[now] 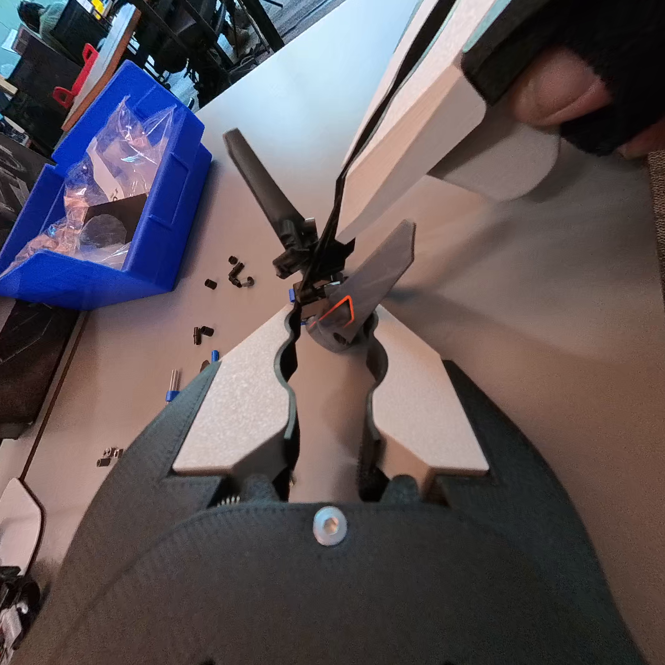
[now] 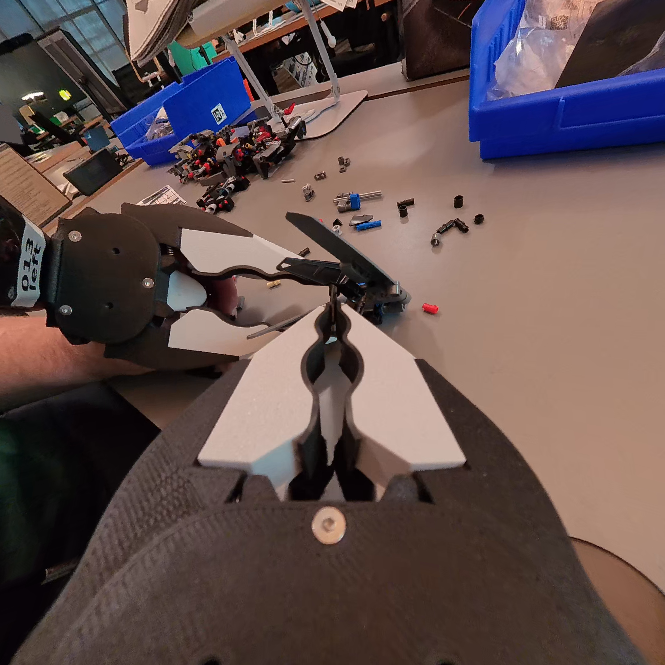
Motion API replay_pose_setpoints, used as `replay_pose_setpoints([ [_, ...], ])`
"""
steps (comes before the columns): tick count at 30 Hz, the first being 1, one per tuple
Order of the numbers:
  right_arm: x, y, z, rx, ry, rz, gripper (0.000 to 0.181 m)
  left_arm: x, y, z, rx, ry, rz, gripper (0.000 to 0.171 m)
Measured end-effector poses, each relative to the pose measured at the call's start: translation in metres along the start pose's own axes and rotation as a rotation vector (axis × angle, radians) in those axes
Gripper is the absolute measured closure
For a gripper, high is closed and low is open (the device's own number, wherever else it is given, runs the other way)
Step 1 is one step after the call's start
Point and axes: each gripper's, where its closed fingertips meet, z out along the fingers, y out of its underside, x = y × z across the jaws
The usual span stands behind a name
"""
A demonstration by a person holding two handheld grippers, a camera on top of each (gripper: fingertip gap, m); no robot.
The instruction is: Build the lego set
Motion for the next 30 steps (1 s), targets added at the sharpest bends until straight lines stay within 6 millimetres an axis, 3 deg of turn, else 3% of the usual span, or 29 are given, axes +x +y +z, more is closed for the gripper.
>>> replay_pose_setpoints([
  [10,0.000,-0.001,-0.001,0.008,0.007,-0.008,0.181,-0.004,0.002,0.002,-0.014,-0.022,0.017,0.153],
  [15,0.001,-0.001,-0.001,0.009,0.011,-0.005,0.181,0.001,0.005,0.002,-0.022,0.009,0.013,0.132],
  [20,0.001,-0.001,-0.001,0.006,0.009,-0.005,0.181,0.001,0.003,-0.001,-0.002,0.018,0.004,0.123],
  [30,0.002,-0.002,-0.002,0.016,0.006,0.000,0.181,-0.004,-0.004,-0.002,0.031,-0.016,-0.013,0.145],
])
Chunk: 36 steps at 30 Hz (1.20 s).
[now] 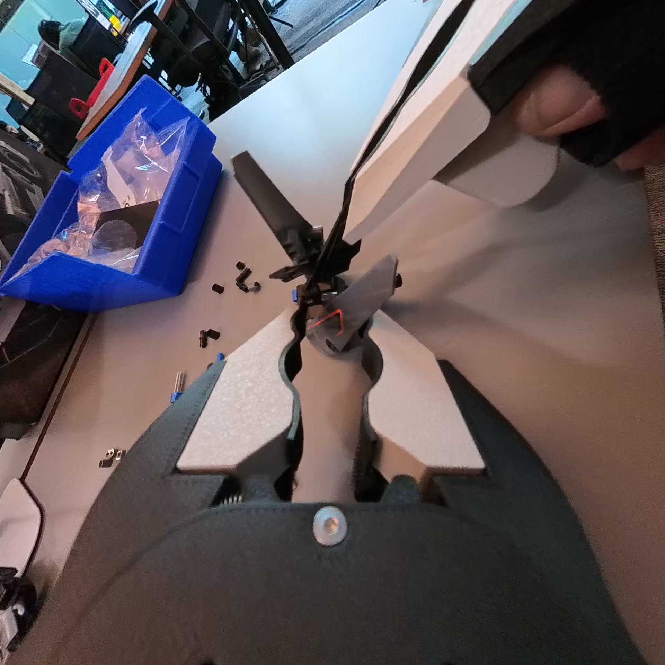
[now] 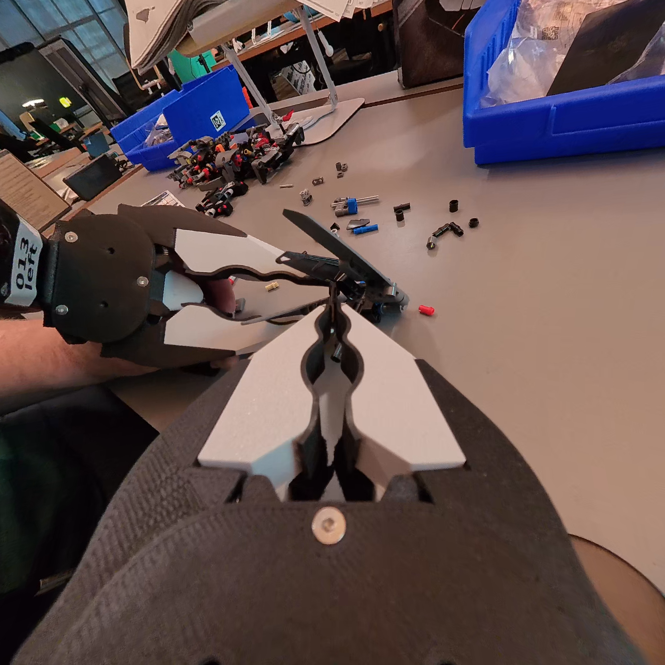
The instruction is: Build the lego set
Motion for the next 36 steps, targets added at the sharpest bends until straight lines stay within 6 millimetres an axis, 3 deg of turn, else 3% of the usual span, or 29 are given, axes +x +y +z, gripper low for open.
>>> replay_pose_setpoints([
  [8,-0.0002,-0.0008,-0.0001,0.003,0.006,-0.007,0.181,-0.0037,0.0013,0.0012,-0.007,-0.018,-0.005,0.149],
  [36,0.0006,-0.0049,0.0054,-0.004,0.107,-0.117,0.181,-0.0090,0.0025,0.0018,-0.008,-0.024,-0.032,0.134],
])
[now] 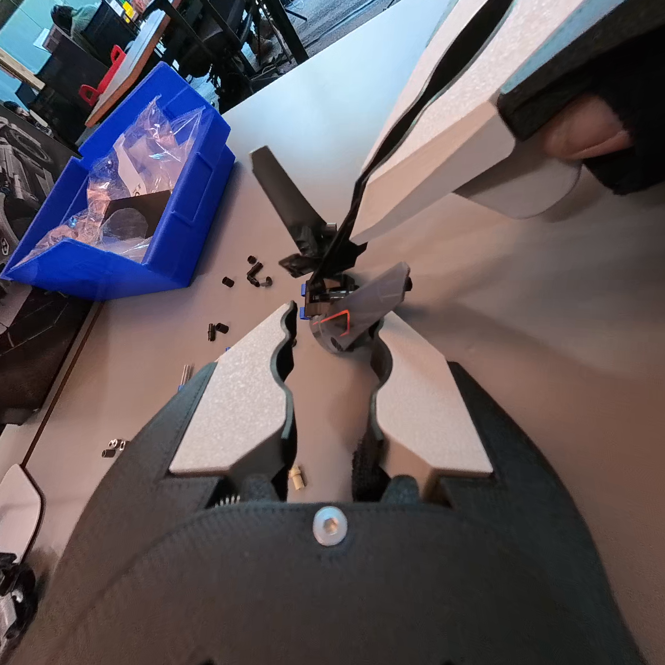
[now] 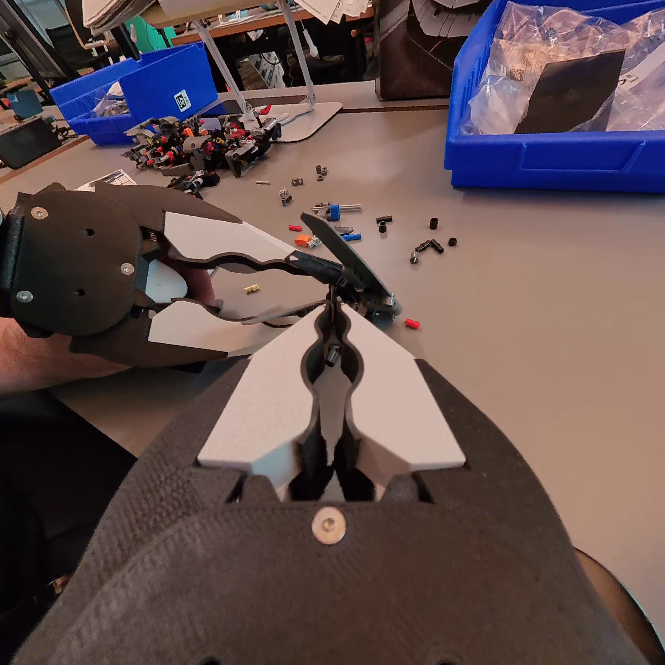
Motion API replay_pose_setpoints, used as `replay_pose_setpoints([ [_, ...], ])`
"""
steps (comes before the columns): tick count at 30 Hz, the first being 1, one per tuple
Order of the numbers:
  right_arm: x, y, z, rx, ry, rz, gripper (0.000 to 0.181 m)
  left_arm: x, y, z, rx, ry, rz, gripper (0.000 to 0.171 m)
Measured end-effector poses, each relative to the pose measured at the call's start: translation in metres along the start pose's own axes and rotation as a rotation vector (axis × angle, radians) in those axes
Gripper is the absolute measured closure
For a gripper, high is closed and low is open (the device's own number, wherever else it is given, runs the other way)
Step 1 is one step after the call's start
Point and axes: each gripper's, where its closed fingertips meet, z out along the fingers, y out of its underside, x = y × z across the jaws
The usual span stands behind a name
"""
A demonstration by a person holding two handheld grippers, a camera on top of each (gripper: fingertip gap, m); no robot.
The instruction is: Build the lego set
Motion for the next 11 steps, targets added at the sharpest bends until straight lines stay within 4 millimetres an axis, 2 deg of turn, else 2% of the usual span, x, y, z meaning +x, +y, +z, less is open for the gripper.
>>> replay_pose_setpoints([
  [11,-0.0041,-0.0034,0.0052,-0.023,0.044,-0.097,0.181,-0.0013,0.0002,0.0005,-0.001,-0.001,-0.007,0.132],
])
